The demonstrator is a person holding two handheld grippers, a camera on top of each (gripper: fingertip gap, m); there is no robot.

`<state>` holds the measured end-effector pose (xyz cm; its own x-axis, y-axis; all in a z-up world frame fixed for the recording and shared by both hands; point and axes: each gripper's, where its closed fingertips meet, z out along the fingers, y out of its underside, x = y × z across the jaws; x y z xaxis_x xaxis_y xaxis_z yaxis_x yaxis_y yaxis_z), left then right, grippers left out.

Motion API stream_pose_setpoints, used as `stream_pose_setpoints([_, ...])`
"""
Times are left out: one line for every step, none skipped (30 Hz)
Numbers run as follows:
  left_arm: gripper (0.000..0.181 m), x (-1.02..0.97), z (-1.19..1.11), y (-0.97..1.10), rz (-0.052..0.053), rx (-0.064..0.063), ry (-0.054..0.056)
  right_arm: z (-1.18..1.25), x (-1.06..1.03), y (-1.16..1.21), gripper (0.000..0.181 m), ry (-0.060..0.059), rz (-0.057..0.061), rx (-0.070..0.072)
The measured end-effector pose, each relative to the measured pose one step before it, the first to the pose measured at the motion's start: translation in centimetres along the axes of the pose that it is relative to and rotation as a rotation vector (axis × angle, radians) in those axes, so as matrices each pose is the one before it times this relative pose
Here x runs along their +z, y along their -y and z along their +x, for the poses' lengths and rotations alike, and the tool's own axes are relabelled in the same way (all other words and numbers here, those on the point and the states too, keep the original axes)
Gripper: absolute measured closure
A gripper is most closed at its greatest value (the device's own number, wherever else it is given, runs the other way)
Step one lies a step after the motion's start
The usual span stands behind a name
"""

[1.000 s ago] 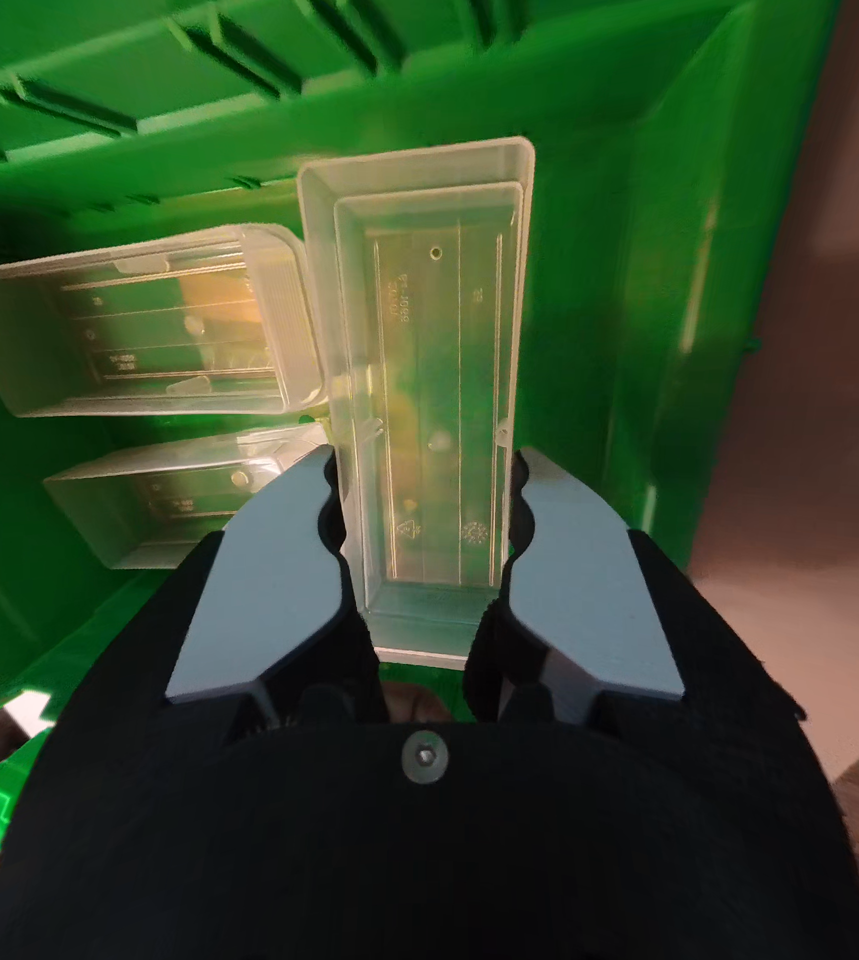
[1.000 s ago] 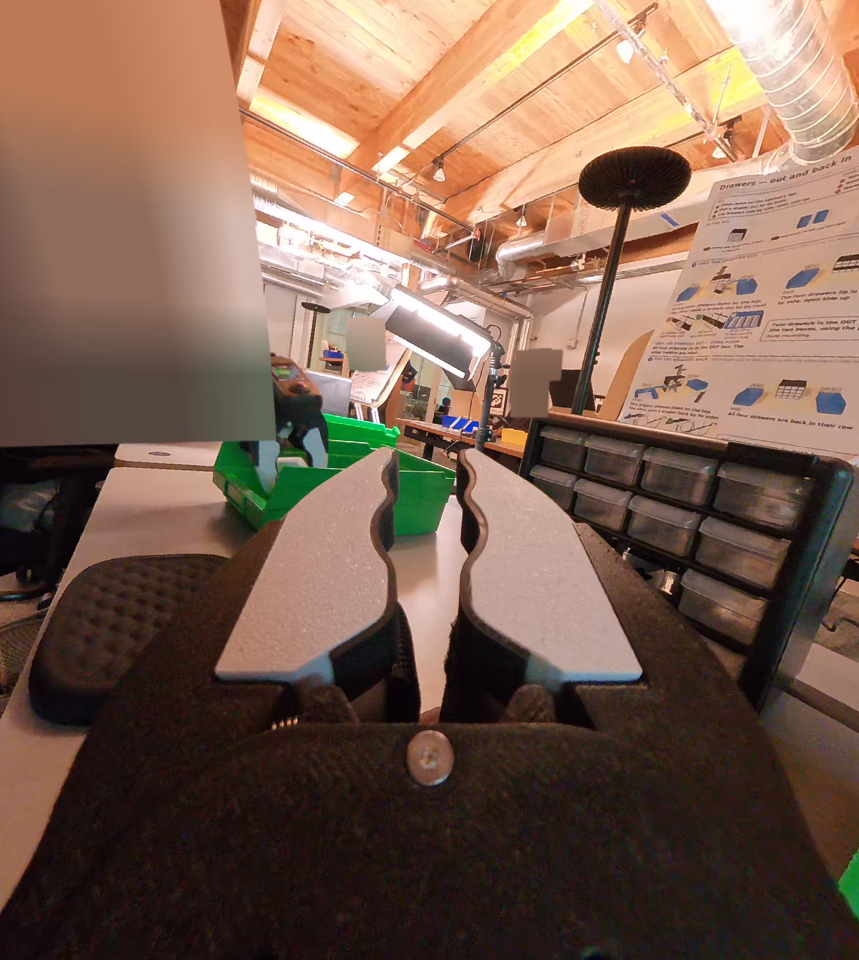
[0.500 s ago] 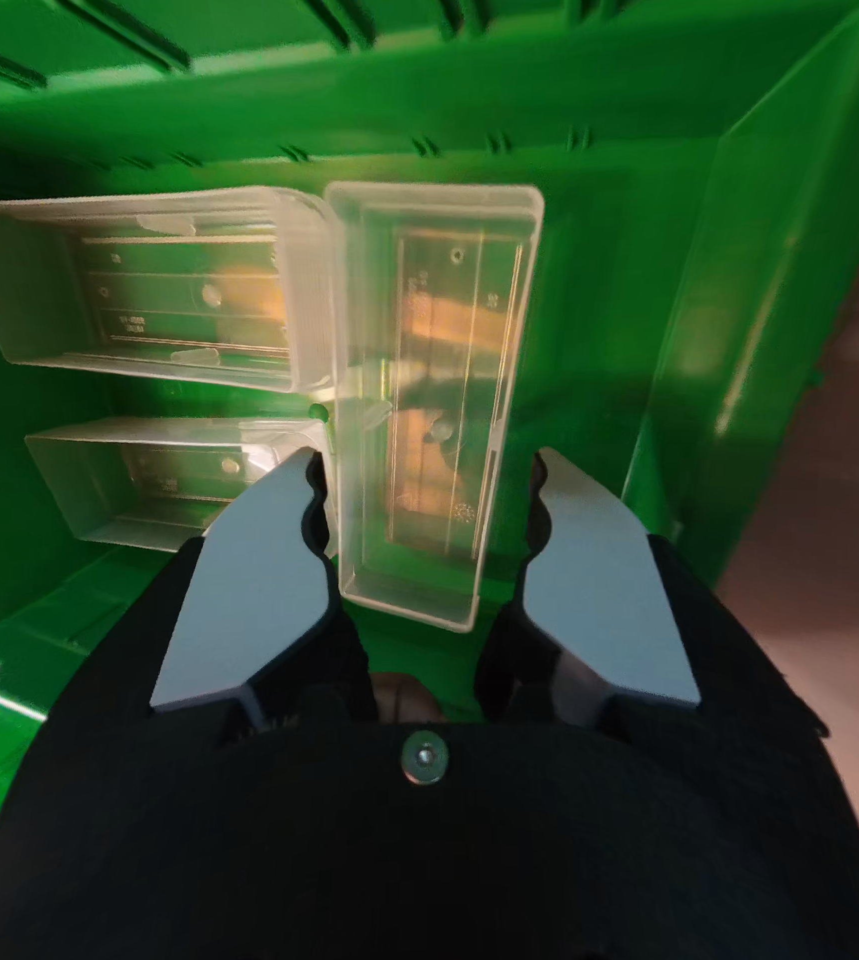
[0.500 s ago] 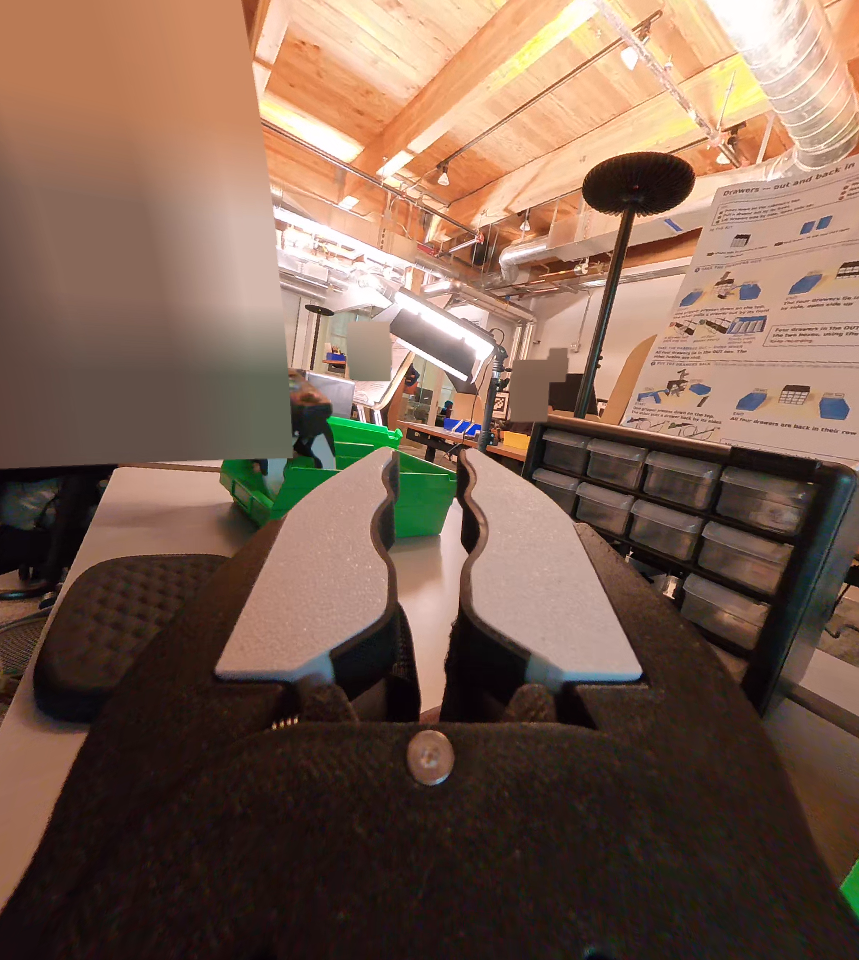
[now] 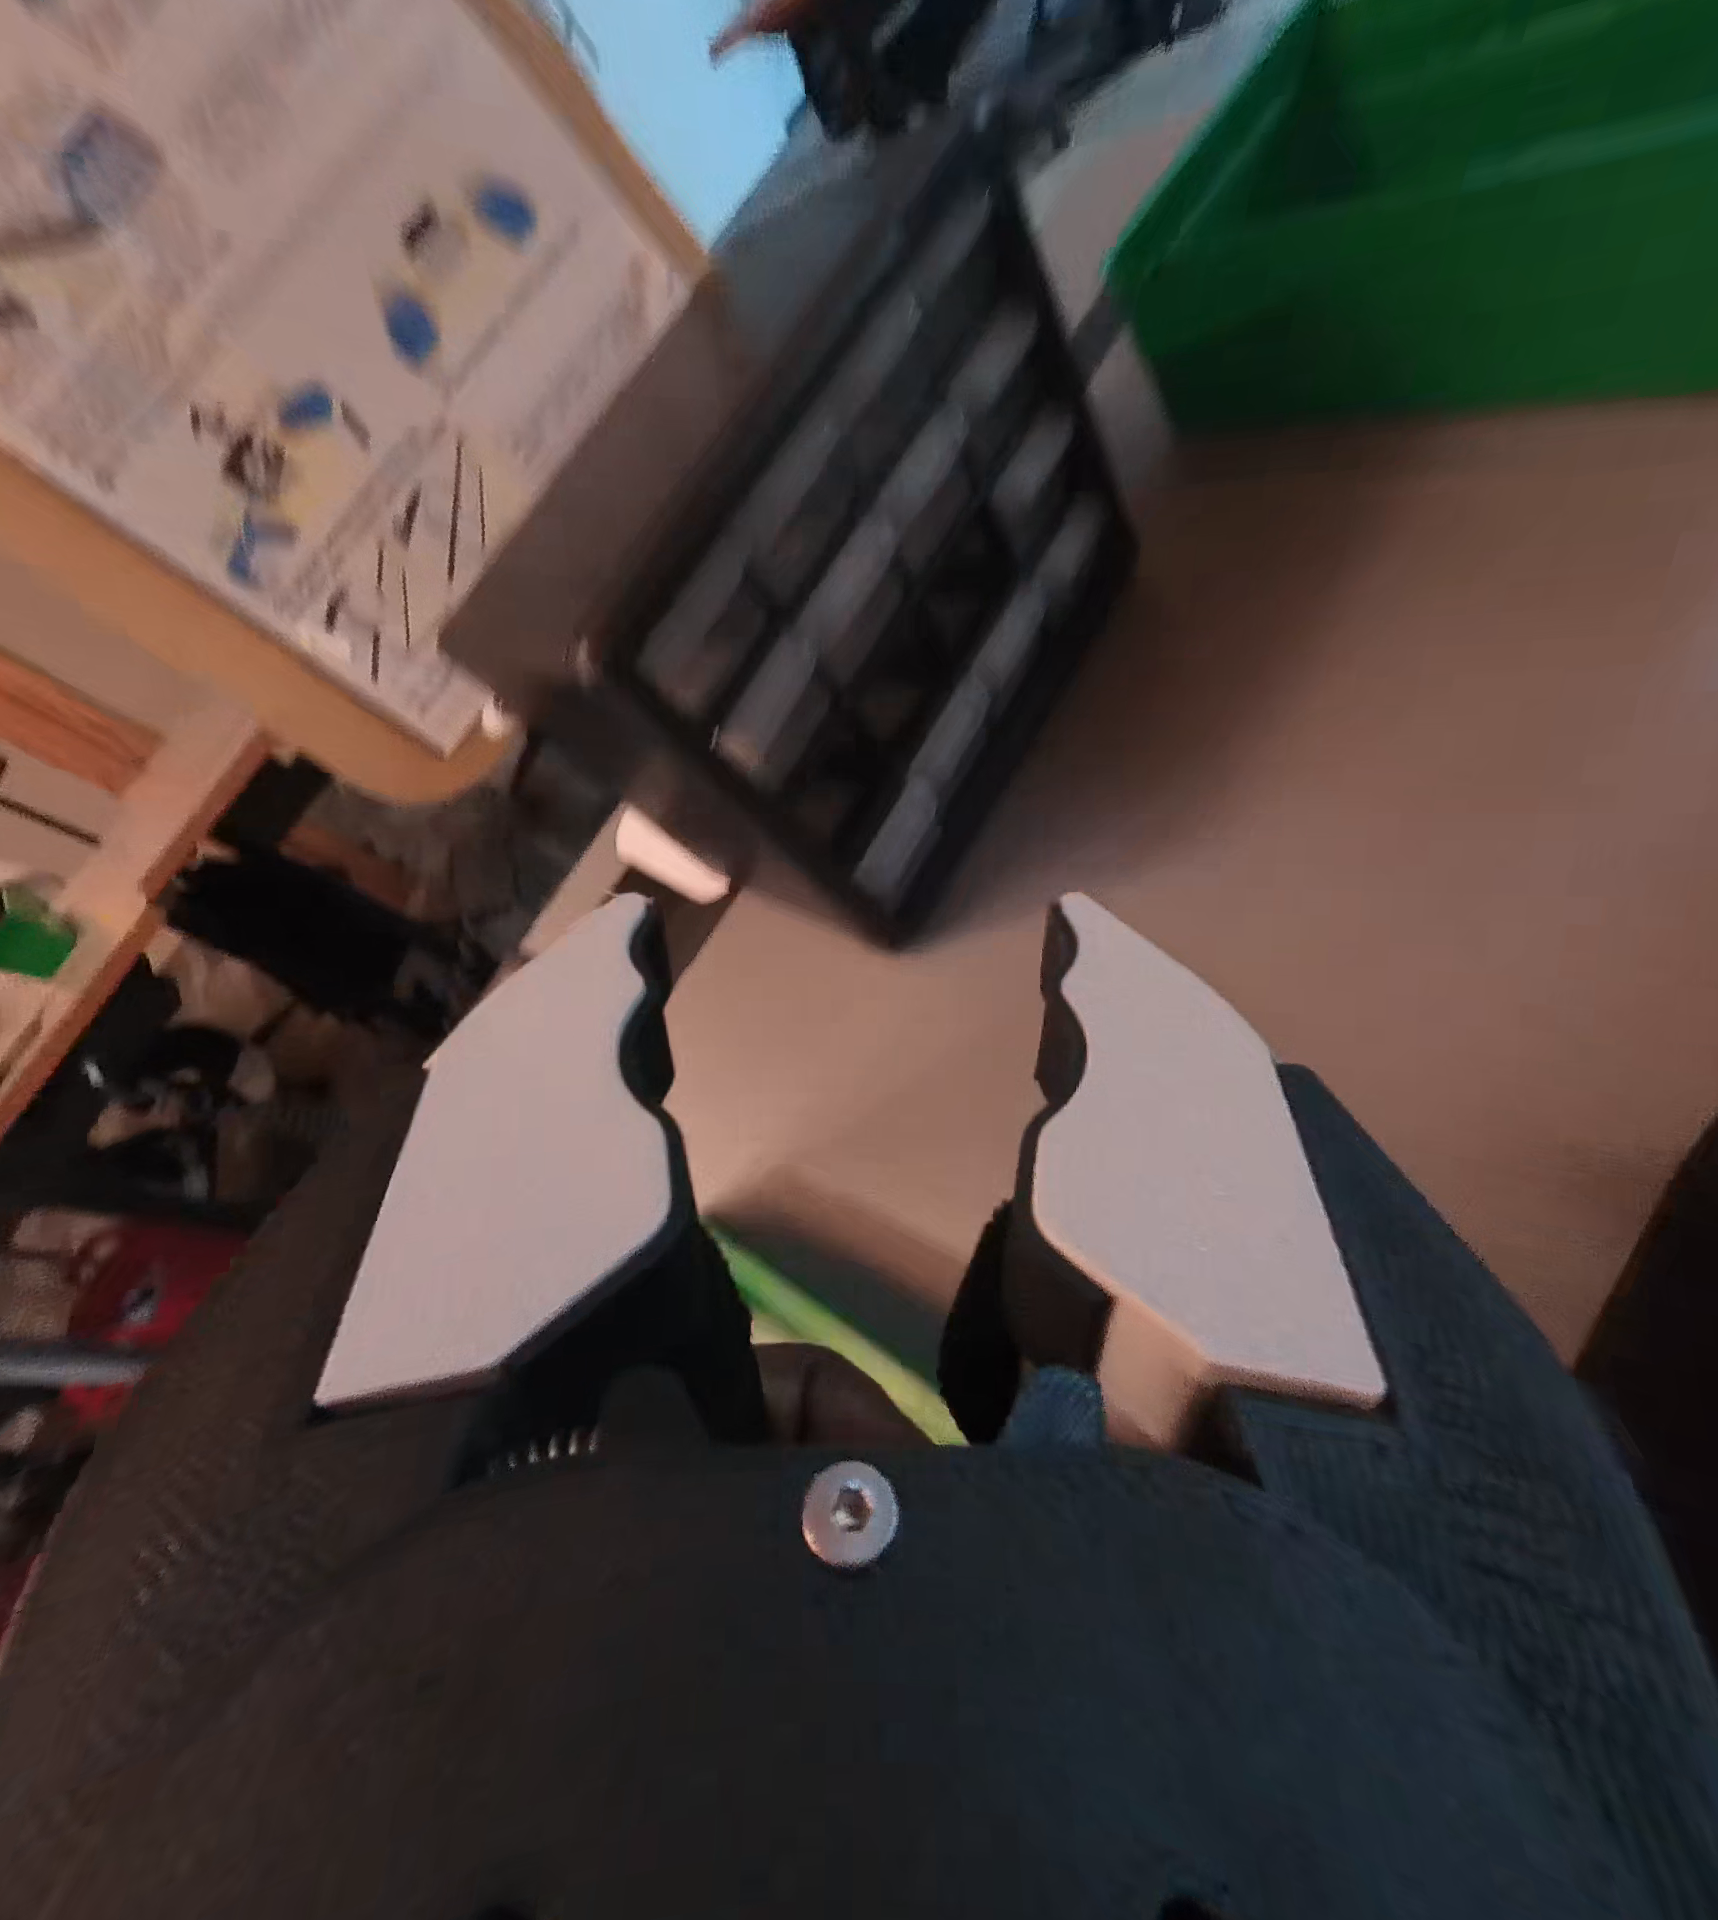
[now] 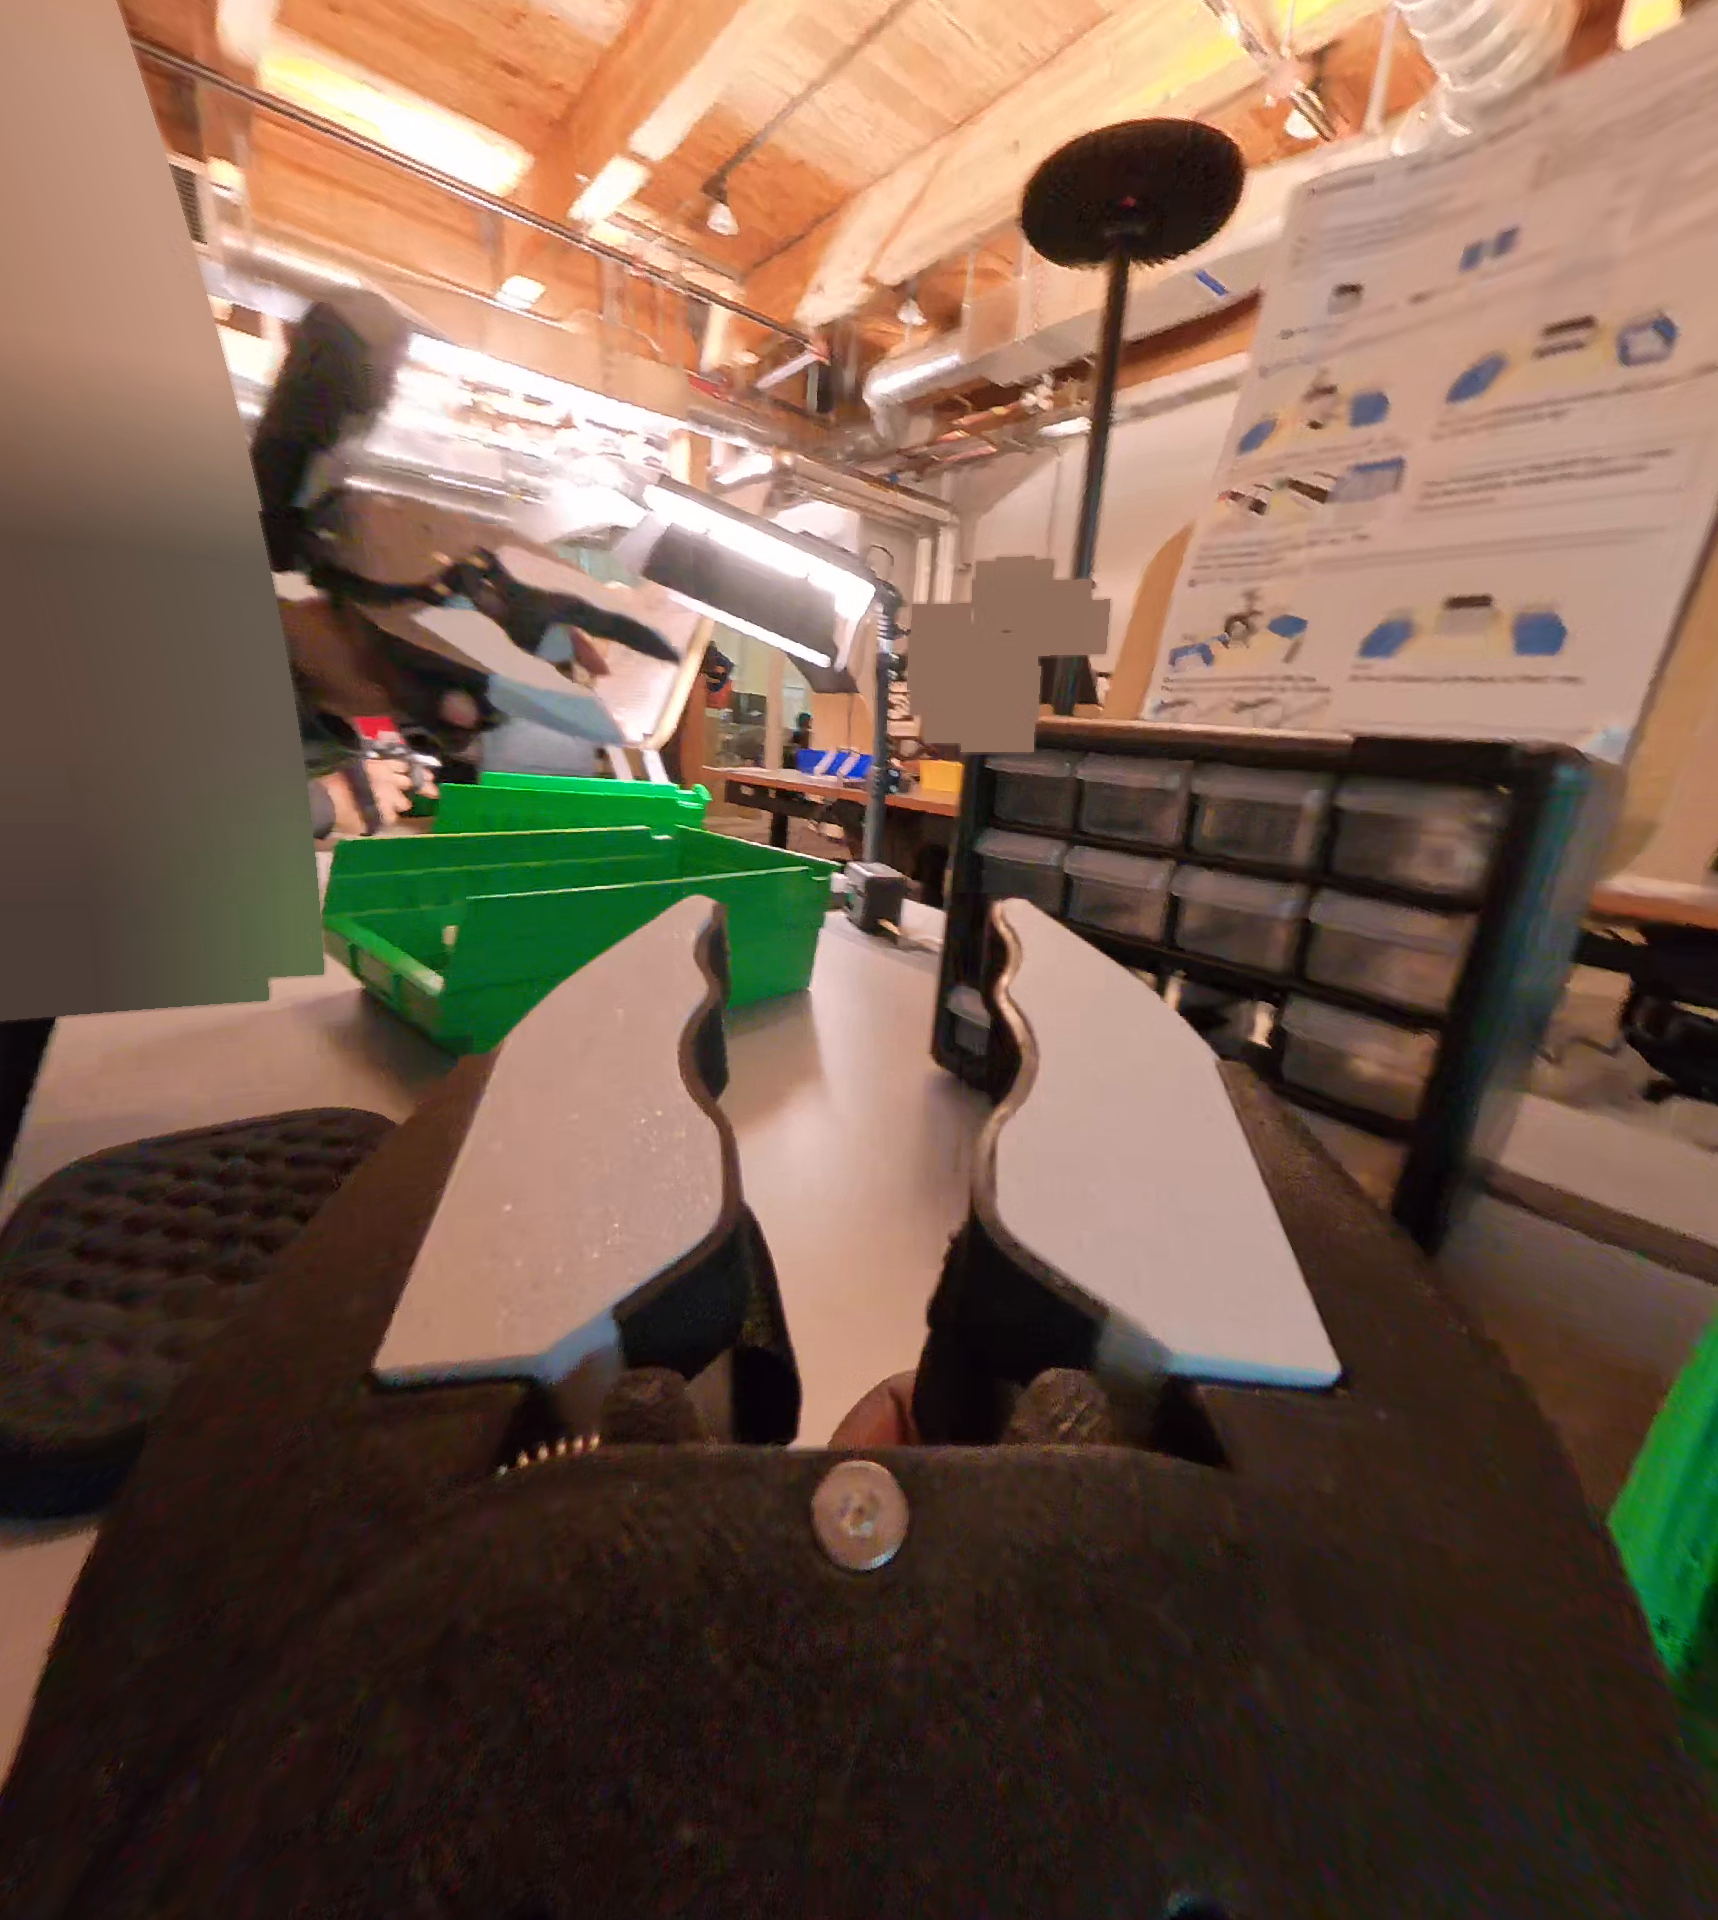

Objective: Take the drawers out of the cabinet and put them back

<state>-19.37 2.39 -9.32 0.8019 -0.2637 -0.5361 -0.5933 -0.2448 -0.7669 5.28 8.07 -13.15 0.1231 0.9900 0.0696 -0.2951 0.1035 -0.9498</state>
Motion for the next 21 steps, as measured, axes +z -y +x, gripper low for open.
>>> stream_pose_setpoints([0.114,0.811,0.778,1.598,0.0369,0.0151,0.0117,0.648,0.007,-0.263,0.133,-0.0388,-0.0138,0.0064])
stream_pose_setpoints([0.115,0.91,0.886,1.38,0.0283,0.0295,0.0037,0.66,0.009,-0.285,0.13,-0.0397,-0.0156,0.0042])
stream_pose_setpoints([0.116,1.003,0.902,1.191,0.0231,0.041,0.0015,0.506,0.02,-0.273,0.13,-0.0297,-0.0152,0.0028])
stream_pose_setpoints([0.117,1.132,0.695,0.996,0.0167,0.0516,0.0148,0.327,0.017,-0.221,0.129,-0.0176,-0.0121,0.0023])
stream_pose_setpoints([0.118,1.226,0.689,0.745,0.0066,0.0617,0.0151,0.265,0.015,-0.188,0.129,-0.0155,-0.0102,0.0019])
stream_pose_setpoints([0.121,1.289,0.773,0.54,-0.0024,0.0617,0.0065,0.288,0.012,-0.14,0.129,-0.0191,-0.0092,0.0])
stream_pose_setpoints([0.121,1.319,0.818,0.405,-0.0079,0.055,-0.0005,0.371,0.01,-0.165,0.13,-0.0249,-0.0103,-0.0017])
stream_pose_setpoints([0.122,1.277,0.899,0.349,-0.0083,0.0412,-0.0147,0.463,0.032,-0.294,0.132,-0.0298,-0.0174,-0.0023])
stream_pose_setpoints([0.124,1.171,0.823,0.335,-0.0051,0.0178,-0.0214,0.483,0.062,-0.445,0.134,-0.0295,-0.0255,-0.0022])
stream_pose_setpoints([0.126,1.101,0.552,0.496,0.0114,-0.0054,-0.013,0.32,0.116,-0.507,0.134,-0.0186,-0.029,-0.0041])
stream_pose_setpoints([0.128,1.109,0.362,0.527,0.0225,-0.0094,-0.0024,0.225,0.124,-0.487,0.134,-0.0139,-0.0275,-0.0027])
stream_pose_setpoints([0.13,1.223,0.144,0.149,0.008,0.0142,0.0153,0.329,0.141,-0.419,0.134,-0.0227,-0.026,0.0008])
stream_pose_setpoints([0.132,1.376,0.01,-0.348,-0.0141,0.0514,0.0326,0.353,0.135,-0.4,0.134,-0.0234,-0.0253,0.0002])
stream_pose_setpoints([0.133,1.437,0.164,-0.661,-0.0264,0.0652,0.0305,0.196,0.118,-0.343,0.134,-0.0123,-0.021,-0.0015])
stream_pose_setpoints([0.134,1.404,0.462,-0.737,-0.0254,0.0549,0.015,0.106,0.045,-0.167,0.135,-0.0076,-0.0123,-0.0007])
stream_pose_setpoints([0.134,1.258,0.765,-0.669,-0.0176,0.0262,-0.007,0.09,-0.054,0.145,0.137,-0.0034,-0.0044,0.0033])
stream_pose_setpoints([0.133,1.068,0.808,-0.558,-0.0098,-0.0067,-0.0169,-0.016,-0.044,0.65,0.143,0.0119,-0.0021,0.0178])
stream_pose_setpoints([0.134,0.861,0.663,-0.498,-0.0063,-0.0233,-0.0161,-0.063,0.057,1.138,0.147,0.0269,-0.0158,0.0207])
stream_pose_setpoints([0.135,0.712,0.4,-0.432,-0.0027,-0.0257,-0.0072,0.169,0.211,1.48,0.148,0.0194,-0.0382,0.0001])
stream_pose_setpoints([0.135,0.601,0.167,-0.325,0.0011,-0.0263,0.004,0.416,0.341,1.589,0.15,0.0125,-0.0653,-0.0276])
stream_pose_setpoints([0.135,0.568,0.031,-0.271,0.0001,-0.0225,0.0098,0.584,0.481,1.793,0.15,0.0131,-0.0645,-0.039])
